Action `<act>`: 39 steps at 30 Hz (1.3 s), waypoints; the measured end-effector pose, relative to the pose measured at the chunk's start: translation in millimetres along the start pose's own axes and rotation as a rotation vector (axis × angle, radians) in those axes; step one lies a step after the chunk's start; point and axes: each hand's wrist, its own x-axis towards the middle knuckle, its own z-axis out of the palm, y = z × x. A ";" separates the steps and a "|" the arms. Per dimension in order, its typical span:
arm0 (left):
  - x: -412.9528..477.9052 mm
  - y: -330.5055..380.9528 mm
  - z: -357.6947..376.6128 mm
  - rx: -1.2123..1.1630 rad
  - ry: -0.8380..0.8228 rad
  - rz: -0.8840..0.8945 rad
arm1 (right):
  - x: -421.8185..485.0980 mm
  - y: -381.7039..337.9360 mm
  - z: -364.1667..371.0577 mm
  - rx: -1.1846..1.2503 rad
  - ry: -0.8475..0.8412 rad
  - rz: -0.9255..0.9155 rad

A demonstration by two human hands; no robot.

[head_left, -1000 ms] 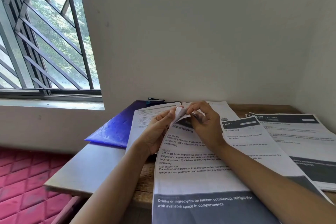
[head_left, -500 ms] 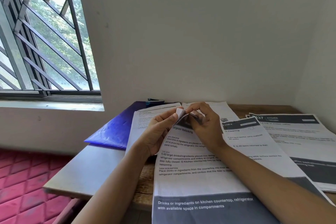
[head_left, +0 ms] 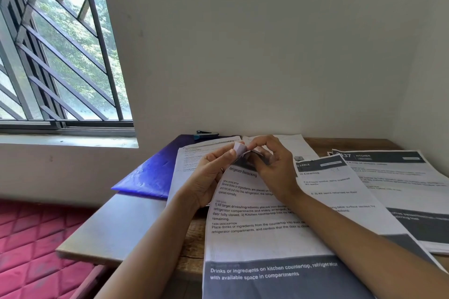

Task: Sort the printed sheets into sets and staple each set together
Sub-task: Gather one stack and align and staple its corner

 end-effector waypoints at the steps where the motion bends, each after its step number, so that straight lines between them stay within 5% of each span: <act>1: 0.0 -0.1 -0.8 -0.005 0.008 -0.004 | 0.1 -0.1 -0.4 -0.006 0.000 -0.005; 13: 0.6 3.5 5.6 -0.121 0.207 0.051 | 4.0 -6.7 -2.6 -0.299 -0.002 -0.185; 21: 2.7 -1.8 -0.4 0.266 0.430 0.228 | 1.8 -4.4 -2.3 -0.278 -0.038 -0.075; 39: 2.4 0.3 -6.1 0.493 0.611 0.226 | 0.9 -5.5 -2.9 -0.282 -0.060 -0.053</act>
